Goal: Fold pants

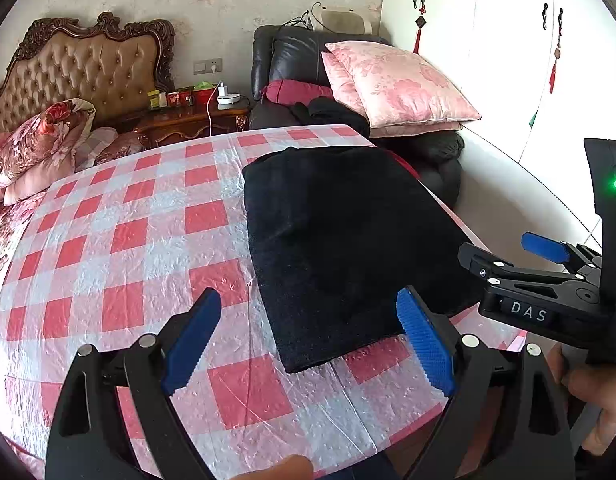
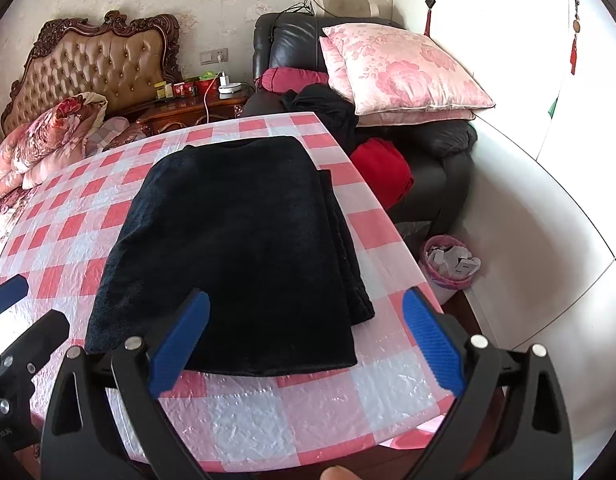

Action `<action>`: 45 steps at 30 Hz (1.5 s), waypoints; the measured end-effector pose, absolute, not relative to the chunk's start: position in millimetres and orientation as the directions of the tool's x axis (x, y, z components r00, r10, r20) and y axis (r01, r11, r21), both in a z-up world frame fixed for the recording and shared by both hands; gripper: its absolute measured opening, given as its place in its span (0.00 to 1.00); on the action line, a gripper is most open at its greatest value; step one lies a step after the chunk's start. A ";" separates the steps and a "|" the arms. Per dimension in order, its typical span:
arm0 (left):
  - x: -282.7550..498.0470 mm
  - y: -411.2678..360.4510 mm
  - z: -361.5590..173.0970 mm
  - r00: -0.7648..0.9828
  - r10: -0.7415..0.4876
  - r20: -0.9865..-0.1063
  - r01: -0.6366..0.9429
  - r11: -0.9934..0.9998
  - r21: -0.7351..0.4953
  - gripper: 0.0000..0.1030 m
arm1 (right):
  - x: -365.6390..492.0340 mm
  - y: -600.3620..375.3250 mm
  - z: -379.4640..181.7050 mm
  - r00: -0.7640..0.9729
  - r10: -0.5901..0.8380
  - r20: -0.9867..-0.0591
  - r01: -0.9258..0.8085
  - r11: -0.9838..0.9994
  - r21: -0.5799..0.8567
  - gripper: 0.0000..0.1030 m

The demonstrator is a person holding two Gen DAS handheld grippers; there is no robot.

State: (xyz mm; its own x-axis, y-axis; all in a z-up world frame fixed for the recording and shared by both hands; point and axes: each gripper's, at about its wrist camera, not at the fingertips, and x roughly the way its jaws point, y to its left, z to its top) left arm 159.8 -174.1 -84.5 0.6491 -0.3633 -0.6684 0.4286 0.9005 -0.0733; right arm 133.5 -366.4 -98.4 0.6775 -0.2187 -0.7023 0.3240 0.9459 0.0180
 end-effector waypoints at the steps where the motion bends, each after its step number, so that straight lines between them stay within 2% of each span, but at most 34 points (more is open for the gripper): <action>1: 159.9 -173.8 -84.5 0.647 -0.366 -0.669 0.429 0.900 -0.077 0.85 | 133.3 -366.3 -98.3 0.677 -0.220 -0.702 0.324 0.946 0.017 0.95; 45: 163.1 -174.1 -92.0 0.625 -0.379 -0.682 0.433 0.896 -0.101 0.85 | 135.3 -369.7 -109.9 0.655 -0.211 -0.725 0.326 0.945 0.021 0.95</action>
